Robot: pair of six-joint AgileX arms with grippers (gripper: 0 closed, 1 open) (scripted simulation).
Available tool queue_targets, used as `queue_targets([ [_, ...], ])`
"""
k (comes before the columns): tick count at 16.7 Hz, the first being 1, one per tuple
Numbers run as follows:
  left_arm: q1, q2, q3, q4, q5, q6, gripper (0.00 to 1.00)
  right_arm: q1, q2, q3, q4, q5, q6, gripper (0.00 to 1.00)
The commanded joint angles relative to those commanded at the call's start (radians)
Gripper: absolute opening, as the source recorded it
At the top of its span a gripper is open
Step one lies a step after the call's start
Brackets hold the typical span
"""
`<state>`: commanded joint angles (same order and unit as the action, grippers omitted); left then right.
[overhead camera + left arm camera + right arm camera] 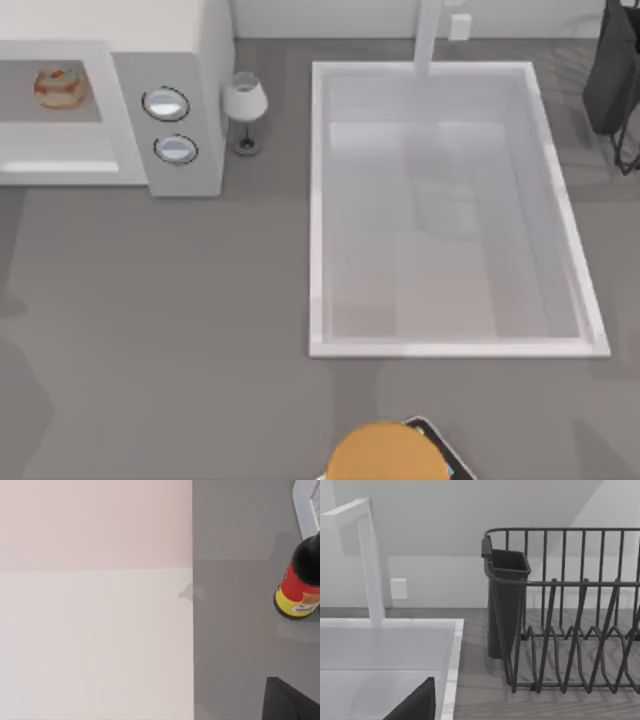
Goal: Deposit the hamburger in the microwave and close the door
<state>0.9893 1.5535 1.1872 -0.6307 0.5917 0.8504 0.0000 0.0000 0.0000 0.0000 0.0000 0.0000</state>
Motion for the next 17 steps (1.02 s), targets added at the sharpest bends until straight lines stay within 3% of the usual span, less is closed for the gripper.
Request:
queue_targets([
  [4, 0.047, 0.147, 0.137, -0.105, 0.068, 0.055, 0.00, 0.000, 0.000, 0.000, 0.000, 0.000, 0.000, 1.00],
  [11, 0.044, 0.158, 0.145, -0.110, 0.072, 0.059, 0.00, 0.000, 0.000, 0.000, 0.000, 0.000, 0.000, 1.00],
  [17, 0.051, 0.229, 0.004, 0.108, 0.074, 0.061, 0.00, 0.000, 0.000, 0.000, 0.000, 0.000, 0.000, 1.00],
])
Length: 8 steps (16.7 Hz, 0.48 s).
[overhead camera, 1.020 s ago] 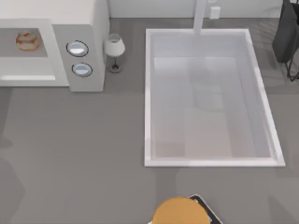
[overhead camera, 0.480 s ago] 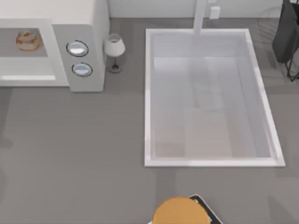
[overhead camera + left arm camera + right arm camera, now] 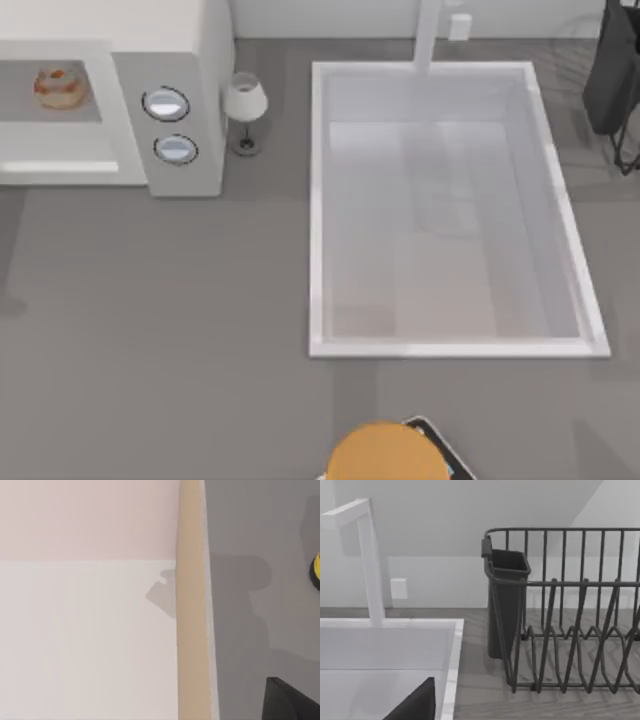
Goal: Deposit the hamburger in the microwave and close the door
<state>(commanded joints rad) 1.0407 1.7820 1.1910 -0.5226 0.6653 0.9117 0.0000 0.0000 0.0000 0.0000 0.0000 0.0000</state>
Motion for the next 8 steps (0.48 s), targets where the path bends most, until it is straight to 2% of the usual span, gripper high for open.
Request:
queue_targets([
  [4, 0.001, 0.051, -0.107, 0.151, 0.003, 0.004, 0.00, 0.000, 0.000, 0.000, 0.000, 0.000, 0.000, 1.00],
  [8, 0.000, 0.056, -0.120, 0.165, 0.004, 0.003, 0.00, 0.000, 0.000, 0.000, 0.000, 0.000, 0.000, 1.00],
])
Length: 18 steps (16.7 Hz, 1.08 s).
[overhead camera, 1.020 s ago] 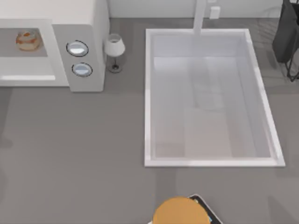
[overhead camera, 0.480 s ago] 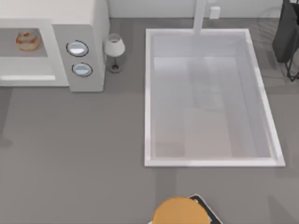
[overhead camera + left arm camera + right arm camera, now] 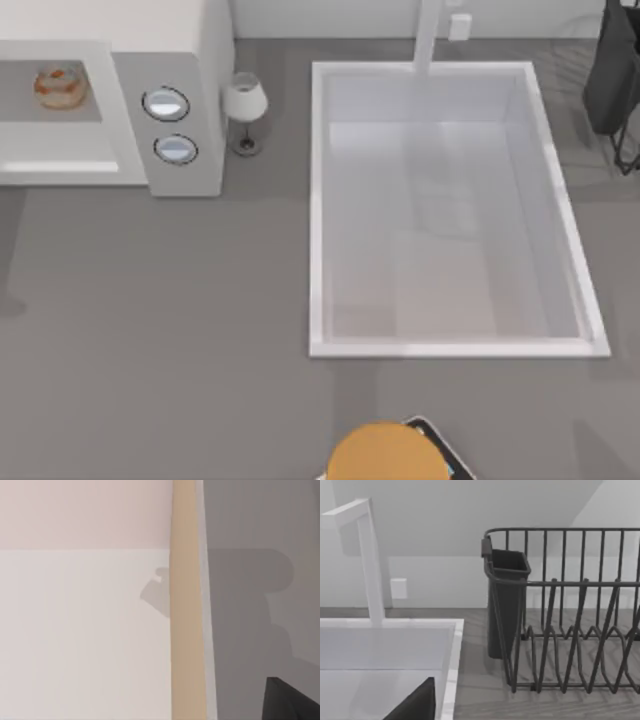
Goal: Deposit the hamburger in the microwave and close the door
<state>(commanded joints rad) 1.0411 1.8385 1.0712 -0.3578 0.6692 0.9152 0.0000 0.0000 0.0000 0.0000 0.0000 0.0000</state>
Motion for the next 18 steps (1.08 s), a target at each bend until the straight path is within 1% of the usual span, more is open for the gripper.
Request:
queue_targets([
  [2, -0.006, -0.007, -0.002, -0.001, -0.001, -0.003, 0.00, 0.000, 0.000, 0.000, 0.000, 0.000, 0.000, 1.00],
  [4, -0.027, -0.043, -0.040, 0.019, -0.010, -0.025, 0.00, 0.000, 0.000, 0.000, 0.000, 0.000, 0.000, 1.00],
  [10, -0.150, -0.253, -0.303, 0.136, -0.074, -0.160, 0.00, 0.000, 0.000, 0.000, 0.000, 0.000, 0.000, 1.00],
  [12, -0.181, -0.304, -0.358, 0.166, -0.088, -0.193, 0.00, 0.000, 0.000, 0.000, 0.000, 0.000, 0.000, 1.00],
  [18, -0.184, -0.315, -0.370, 0.172, -0.088, -0.201, 0.00, 0.000, 0.000, 0.000, 0.000, 0.000, 0.000, 1.00],
])
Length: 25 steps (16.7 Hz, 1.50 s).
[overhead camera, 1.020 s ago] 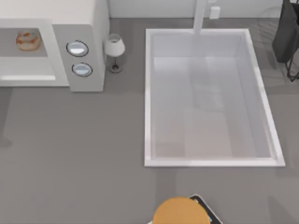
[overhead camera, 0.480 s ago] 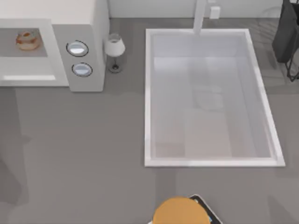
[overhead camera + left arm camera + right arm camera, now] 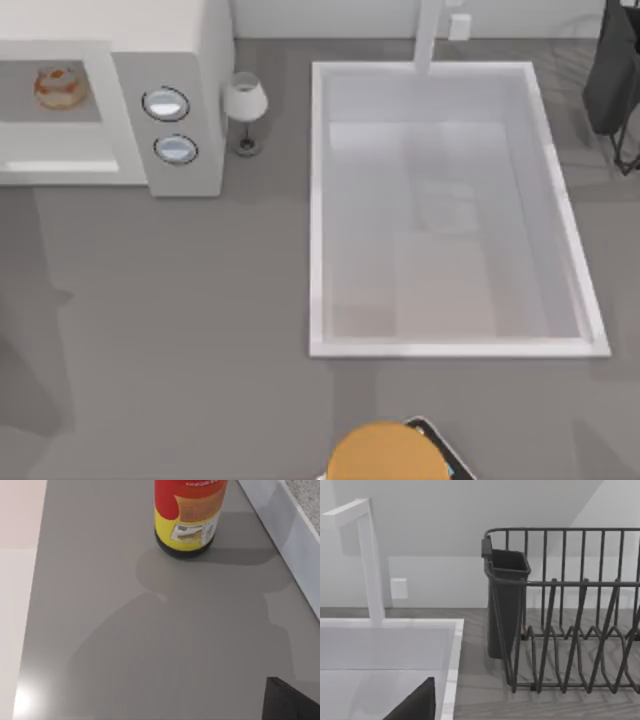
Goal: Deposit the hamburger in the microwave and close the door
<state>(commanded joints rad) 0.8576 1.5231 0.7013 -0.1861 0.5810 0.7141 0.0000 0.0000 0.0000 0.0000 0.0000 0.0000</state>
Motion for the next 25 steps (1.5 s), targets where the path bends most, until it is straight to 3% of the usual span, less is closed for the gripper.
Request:
queue_targets([
  [5, -0.043, -0.143, -0.005, 0.011, 0.002, 0.011, 0.00, 0.000, 0.000, 0.000, 0.000, 0.000, 0.000, 1.00],
  [8, -0.093, -0.244, -0.072, -0.012, -0.043, 0.003, 0.00, 0.000, 0.000, 0.000, 0.000, 0.000, 0.000, 1.00],
  [16, -0.288, -0.324, -0.260, 0.042, -0.193, -0.242, 0.00, 0.000, 0.000, 0.000, 0.000, 0.000, 0.000, 1.00],
  [25, -0.352, -0.339, -0.245, 0.100, -0.207, -0.317, 0.00, 0.000, 0.000, 0.000, 0.000, 0.000, 0.000, 1.00],
])
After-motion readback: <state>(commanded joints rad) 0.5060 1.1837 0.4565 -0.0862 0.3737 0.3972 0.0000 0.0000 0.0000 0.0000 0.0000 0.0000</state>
